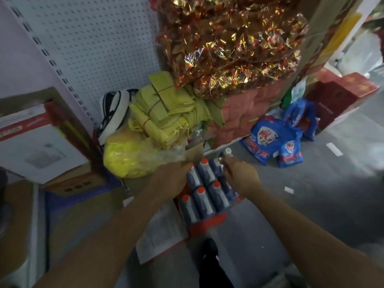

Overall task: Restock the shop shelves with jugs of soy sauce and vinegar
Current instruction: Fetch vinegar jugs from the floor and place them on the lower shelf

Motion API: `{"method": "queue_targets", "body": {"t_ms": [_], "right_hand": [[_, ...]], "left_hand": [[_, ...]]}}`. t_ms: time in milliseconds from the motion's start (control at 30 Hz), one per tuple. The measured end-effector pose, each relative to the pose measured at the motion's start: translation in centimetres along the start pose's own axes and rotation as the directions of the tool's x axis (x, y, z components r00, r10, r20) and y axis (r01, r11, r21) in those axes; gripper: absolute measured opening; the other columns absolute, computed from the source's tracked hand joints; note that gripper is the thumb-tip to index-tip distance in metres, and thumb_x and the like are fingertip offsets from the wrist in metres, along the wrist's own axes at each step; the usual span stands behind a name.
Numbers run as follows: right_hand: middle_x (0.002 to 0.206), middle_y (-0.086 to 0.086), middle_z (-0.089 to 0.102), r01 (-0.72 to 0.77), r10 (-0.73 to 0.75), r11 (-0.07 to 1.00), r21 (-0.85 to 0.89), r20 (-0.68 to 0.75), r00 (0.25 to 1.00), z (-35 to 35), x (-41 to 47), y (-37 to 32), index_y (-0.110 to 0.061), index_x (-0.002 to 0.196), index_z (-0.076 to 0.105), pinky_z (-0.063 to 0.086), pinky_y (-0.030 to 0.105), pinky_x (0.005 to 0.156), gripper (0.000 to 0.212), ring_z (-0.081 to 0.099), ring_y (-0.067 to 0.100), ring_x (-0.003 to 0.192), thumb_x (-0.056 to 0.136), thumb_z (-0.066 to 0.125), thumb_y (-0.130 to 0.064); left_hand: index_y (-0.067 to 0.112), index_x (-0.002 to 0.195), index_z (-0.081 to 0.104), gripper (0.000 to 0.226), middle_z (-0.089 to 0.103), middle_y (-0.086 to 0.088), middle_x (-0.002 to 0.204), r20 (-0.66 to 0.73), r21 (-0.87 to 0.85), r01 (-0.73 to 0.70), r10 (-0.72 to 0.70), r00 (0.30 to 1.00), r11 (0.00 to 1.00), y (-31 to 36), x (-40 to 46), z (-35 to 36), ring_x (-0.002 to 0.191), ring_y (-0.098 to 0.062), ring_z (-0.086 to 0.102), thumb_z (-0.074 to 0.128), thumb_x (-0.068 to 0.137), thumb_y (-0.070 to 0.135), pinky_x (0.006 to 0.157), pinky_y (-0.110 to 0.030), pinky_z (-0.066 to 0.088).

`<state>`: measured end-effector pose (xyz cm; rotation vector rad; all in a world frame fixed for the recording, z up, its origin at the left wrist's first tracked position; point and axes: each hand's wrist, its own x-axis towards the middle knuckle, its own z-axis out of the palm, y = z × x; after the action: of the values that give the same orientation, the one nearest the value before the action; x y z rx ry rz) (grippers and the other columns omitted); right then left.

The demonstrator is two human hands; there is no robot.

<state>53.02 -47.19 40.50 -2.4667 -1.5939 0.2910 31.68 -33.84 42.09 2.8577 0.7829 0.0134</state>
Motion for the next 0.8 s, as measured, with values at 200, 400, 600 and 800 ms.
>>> {"method": "queue_targets", "body": {"t_ms": [200,400,600,800], "right_hand": [[0.118,0.006,0.067,-0.028,0.017,0.999,0.045,0.236,0.972,10.2,8.7,6.1,-0.02,0.119,0.061,0.05,0.032,0.08,0.022,0.066,0.03,0.104,0.104,0.047,-0.027],[0.124,0.001,0.061,-0.035,0.011,0.998,0.057,0.377,0.926,23.1,13.5,7.7,-0.022,0.123,0.058,0.051,0.037,0.078,0.026,0.064,0.027,0.111,0.105,0.042,-0.031],[0.127,0.004,0.053,-0.129,0.088,0.99,0.065,0.437,0.895,35.2,17.6,8.1,-0.019,0.132,0.051,0.047,0.038,0.086,0.048,0.06,0.029,0.114,0.102,0.047,-0.056],[0.133,0.01,0.053,-0.247,0.21,0.969,0.026,0.444,0.871,40.9,19.5,7.1,-0.022,0.147,0.033,0.047,0.04,0.082,0.055,0.063,0.035,0.111,0.101,0.054,-0.045]], "left_hand": [[0.015,0.131,0.065,0.04,0.071,-0.009,0.114,0.195,-0.009,0.078,-0.075,0.978,0.997,-4.5,7.2,12.2,0.099,-0.03,0.07,0.043,0.099,0.025,0.083,-0.04,0.058],[0.022,0.143,0.051,0.047,0.064,-0.01,0.118,0.375,-0.11,0.246,-0.189,0.908,0.963,-9.6,10.4,24.5,0.102,-0.031,0.065,0.047,0.096,0.025,0.082,-0.043,0.054],[0.023,0.16,0.021,0.074,0.046,-0.01,0.149,0.464,-0.174,0.345,-0.233,0.855,0.922,-14.0,16.4,35.4,0.125,-0.031,0.057,0.058,0.097,0.025,0.1,-0.047,0.051],[0.02,0.162,0.022,0.075,0.042,-0.019,0.155,0.463,-0.303,0.433,-0.266,0.845,0.849,-17.7,22.1,42.8,0.138,-0.035,0.045,0.06,0.097,0.014,0.116,-0.044,0.039]]}}
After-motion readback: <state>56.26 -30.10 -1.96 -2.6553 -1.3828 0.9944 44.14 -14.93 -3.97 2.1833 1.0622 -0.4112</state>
